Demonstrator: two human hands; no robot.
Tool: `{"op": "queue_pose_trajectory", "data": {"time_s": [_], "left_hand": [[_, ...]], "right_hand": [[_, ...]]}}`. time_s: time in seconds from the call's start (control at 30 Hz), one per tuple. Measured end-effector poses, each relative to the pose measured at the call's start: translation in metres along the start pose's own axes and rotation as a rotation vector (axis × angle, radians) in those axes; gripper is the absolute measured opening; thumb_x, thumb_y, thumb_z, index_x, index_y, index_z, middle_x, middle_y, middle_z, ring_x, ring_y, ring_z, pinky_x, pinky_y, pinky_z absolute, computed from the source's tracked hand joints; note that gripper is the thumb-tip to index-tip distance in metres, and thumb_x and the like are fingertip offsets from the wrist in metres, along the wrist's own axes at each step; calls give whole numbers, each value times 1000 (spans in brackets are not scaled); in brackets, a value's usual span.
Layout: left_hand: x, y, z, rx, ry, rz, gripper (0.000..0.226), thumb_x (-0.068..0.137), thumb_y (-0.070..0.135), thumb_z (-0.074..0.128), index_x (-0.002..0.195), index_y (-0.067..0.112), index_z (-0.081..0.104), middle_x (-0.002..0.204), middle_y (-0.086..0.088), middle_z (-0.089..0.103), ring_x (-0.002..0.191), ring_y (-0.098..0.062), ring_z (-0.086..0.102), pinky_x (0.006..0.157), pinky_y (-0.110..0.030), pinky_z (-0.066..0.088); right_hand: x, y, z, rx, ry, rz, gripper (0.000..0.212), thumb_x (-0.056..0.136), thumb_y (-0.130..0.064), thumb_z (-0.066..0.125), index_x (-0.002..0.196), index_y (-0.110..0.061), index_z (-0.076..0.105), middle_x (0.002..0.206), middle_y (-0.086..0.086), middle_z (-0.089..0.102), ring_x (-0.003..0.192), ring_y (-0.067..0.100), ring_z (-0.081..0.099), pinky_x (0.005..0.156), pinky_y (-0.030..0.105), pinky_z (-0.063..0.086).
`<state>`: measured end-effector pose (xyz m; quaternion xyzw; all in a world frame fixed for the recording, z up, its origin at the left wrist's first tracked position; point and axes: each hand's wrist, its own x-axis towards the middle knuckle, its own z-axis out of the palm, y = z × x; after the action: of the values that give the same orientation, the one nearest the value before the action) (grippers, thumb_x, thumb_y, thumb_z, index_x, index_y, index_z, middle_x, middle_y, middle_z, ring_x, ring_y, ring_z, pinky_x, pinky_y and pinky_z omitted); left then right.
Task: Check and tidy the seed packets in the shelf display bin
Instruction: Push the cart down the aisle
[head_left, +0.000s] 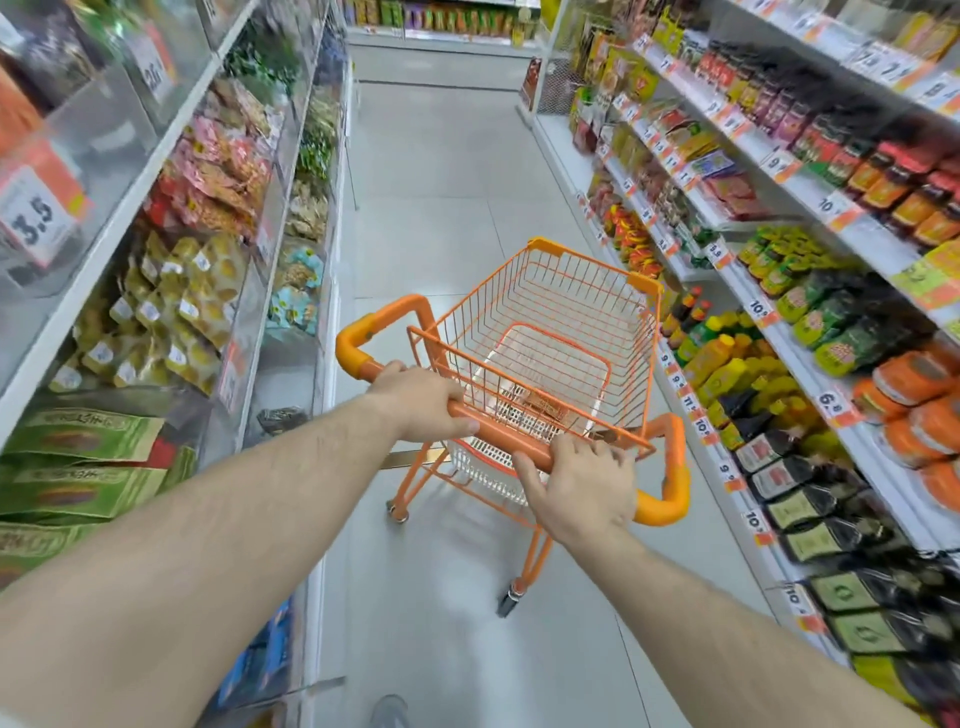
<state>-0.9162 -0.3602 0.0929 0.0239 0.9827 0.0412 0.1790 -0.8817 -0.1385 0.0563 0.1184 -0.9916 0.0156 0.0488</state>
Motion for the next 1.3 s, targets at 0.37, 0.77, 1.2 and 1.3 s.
{"op": "queue_pose_trajectory", "data": {"time_s": [0.37, 0.77, 1.2, 1.3], "left_hand": [[32, -23, 1, -108, 165, 46, 41, 93, 60, 40, 112, 31, 61, 113, 6, 64, 115, -22, 54, 104, -46, 28], [96, -99, -27, -145, 167, -231, 44, 101, 42, 31, 139, 23, 42, 145, -6, 40, 138, -31, 27, 117, -54, 6], [262, -179, -106, -237, 126, -345, 39, 98, 49, 34, 126, 31, 54, 131, 4, 54, 128, -23, 42, 111, -50, 16], [299, -196, -129, -267, 76, -378, 37, 97, 51, 35, 124, 34, 55, 132, 3, 55, 128, -24, 43, 113, -50, 15]], "right_hand": [[96, 26, -9, -170, -200, -64, 60, 85, -78, 29, 120, -40, 60, 129, -1, 59, 128, 26, 43, 110, 47, 21], [229, -19, -4, -106, -220, 90, 71, 78, -86, 32, 111, -32, 62, 107, 2, 63, 104, 29, 55, 86, 43, 48], [444, -25, 23, 43, -122, -121, 51, 88, -67, 44, 109, -27, 67, 104, 3, 66, 101, 27, 59, 84, 37, 47], [490, -31, 26, 7, -127, -146, 51, 89, -67, 41, 112, -28, 65, 109, 2, 66, 106, 27, 58, 87, 37, 45]]}}
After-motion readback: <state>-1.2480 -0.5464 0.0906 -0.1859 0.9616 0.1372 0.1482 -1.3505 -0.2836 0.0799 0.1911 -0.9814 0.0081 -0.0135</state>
